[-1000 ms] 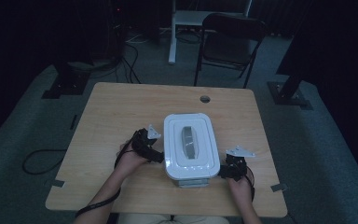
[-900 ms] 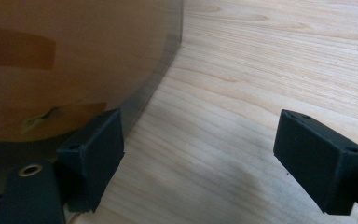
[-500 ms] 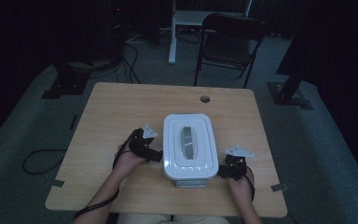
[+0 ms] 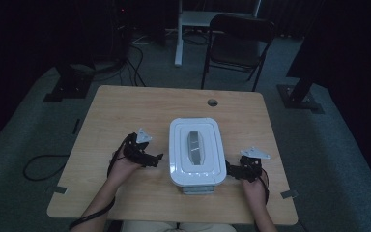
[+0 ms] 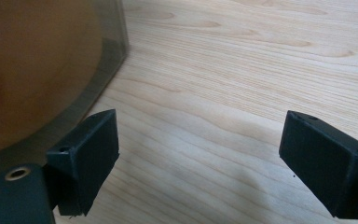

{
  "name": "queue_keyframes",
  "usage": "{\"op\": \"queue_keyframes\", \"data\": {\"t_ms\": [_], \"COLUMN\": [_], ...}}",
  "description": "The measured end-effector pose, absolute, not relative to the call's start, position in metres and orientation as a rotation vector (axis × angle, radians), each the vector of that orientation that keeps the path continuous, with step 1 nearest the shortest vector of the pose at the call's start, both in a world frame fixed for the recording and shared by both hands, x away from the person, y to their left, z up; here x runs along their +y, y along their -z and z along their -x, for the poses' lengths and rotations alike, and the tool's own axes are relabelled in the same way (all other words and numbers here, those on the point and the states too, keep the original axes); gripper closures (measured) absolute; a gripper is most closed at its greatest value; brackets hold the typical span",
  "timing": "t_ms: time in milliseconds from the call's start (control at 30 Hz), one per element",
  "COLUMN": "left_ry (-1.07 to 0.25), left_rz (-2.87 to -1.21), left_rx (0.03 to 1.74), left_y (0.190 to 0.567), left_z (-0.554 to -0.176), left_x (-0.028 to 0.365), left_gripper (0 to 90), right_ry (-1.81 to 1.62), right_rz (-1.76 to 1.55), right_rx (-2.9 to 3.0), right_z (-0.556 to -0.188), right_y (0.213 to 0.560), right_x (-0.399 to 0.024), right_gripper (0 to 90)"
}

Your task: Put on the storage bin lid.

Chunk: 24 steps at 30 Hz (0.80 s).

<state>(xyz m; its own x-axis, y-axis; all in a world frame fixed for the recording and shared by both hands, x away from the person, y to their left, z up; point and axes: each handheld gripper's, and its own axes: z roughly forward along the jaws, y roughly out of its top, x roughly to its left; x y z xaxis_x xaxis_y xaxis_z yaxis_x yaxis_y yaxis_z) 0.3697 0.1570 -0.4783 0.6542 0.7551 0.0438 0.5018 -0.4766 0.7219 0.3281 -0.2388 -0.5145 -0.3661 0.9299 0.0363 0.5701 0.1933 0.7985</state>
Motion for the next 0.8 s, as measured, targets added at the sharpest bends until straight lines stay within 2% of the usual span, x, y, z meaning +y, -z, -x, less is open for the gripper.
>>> {"op": "queue_keyframes", "data": {"t_ms": [800], "left_ry": [-0.480], "left_rz": [-2.113], "left_rx": [1.116], "left_y": [0.489], "left_z": [-0.352], "left_x": [0.218], "left_gripper": [2.7], "right_ry": [-0.997], "right_rz": [-1.465], "right_rx": [1.912], "right_z": [-0.312], "right_y": [0.514], "right_x": [-0.272], "right_gripper": [11.5]}}
